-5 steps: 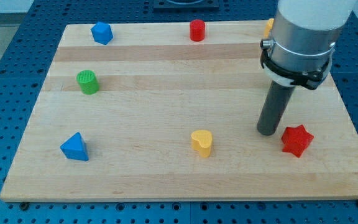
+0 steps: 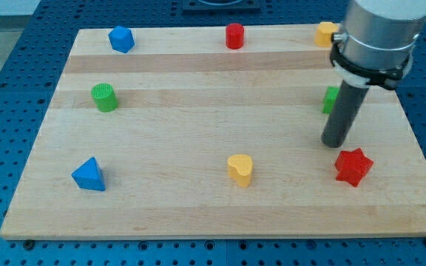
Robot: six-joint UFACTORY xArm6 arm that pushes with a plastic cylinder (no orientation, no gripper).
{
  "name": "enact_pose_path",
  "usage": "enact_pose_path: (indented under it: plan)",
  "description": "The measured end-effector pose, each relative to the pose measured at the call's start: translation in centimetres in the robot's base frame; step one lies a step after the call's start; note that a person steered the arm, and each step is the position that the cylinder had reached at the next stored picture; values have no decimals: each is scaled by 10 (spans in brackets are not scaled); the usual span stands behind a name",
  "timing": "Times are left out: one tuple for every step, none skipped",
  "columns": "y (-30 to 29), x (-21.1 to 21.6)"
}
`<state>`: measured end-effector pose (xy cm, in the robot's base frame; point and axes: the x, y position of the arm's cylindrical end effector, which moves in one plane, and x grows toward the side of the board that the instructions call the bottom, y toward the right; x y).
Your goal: Push the green star towards the green circle
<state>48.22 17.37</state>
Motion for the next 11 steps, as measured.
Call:
enact_pose_path:
  plan:
    - [21, -12]
    - [34, -28]
    - [37, -43]
    - [37, -59]
    - [27, -74]
    - [4, -91]
    - [-22, -109]
    - [-40, -130]
    - [-59, -151]
    - [-101, -153]
    - [-144, -153]
